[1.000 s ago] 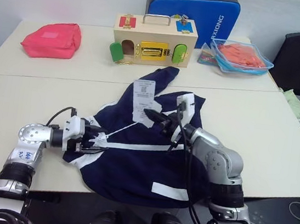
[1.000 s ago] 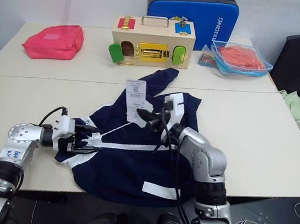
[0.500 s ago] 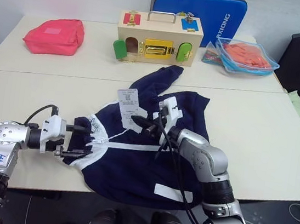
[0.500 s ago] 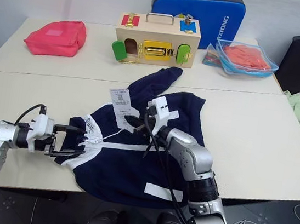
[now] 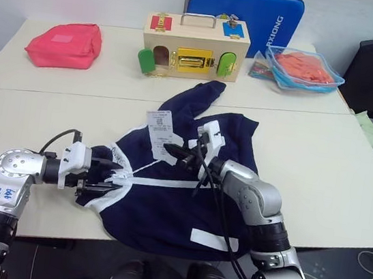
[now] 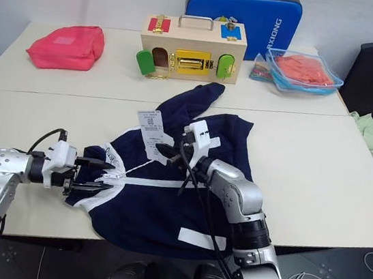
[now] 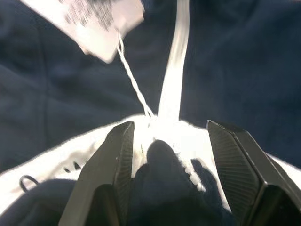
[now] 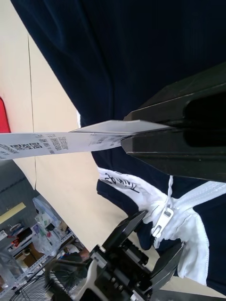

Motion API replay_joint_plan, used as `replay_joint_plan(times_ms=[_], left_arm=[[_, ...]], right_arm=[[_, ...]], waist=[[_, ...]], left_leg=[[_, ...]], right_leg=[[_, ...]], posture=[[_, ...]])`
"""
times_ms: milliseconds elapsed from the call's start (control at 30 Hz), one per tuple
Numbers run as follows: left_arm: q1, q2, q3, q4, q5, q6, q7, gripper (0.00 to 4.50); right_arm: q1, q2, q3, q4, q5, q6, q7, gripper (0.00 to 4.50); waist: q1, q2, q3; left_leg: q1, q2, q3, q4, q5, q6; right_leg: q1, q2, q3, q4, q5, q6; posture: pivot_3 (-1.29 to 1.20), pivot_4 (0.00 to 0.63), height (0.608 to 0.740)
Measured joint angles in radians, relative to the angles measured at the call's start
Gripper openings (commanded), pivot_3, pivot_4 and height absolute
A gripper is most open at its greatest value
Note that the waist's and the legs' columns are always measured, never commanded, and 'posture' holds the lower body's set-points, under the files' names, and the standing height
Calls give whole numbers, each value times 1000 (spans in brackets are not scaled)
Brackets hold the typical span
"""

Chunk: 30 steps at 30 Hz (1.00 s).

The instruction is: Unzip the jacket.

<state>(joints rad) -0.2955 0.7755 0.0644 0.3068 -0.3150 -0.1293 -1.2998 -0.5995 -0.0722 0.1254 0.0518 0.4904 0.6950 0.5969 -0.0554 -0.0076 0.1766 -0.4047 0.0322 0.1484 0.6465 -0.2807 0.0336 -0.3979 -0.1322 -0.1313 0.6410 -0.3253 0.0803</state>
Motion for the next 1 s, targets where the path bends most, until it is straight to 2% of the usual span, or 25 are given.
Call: replay_joint_plan(times_ms=[200,500,667,1000], left_arm=[[-49,-47,-42,100,54,-23,26,2553],[-49,-16,-64,134,59,-19,28,2553],[-44,-7,-75,147,59,-17,43,2553],[-35,-6,-73,152,59,-17,48,2553]], right_arm=[[-7,-1,-7,2,-3,-4,0,0],[-6,-60,-45,-10,-4,-9,0,0],[12,-100,-80,-13,16,-4,3,0],[21,-153,-113,-11,18,-38,8,0]], waist=[[1,0,0],[-2,1,-1],[-4,2,-1],[-3,7,-4]], left_leg=[[0,0,0,0,0,0],[5,0,0,0,1,-1],[15,1,1,-7,0,-1],[18,0,2,-14,4,-4]], right_leg=[[0,0,0,0,0,0],[2,0,1,2,0,0],[8,0,3,-3,0,-1],[8,0,4,-3,-1,-1]], posture=[[0,150,740],[0,150,740],[0,150,740],[0,150,740]])
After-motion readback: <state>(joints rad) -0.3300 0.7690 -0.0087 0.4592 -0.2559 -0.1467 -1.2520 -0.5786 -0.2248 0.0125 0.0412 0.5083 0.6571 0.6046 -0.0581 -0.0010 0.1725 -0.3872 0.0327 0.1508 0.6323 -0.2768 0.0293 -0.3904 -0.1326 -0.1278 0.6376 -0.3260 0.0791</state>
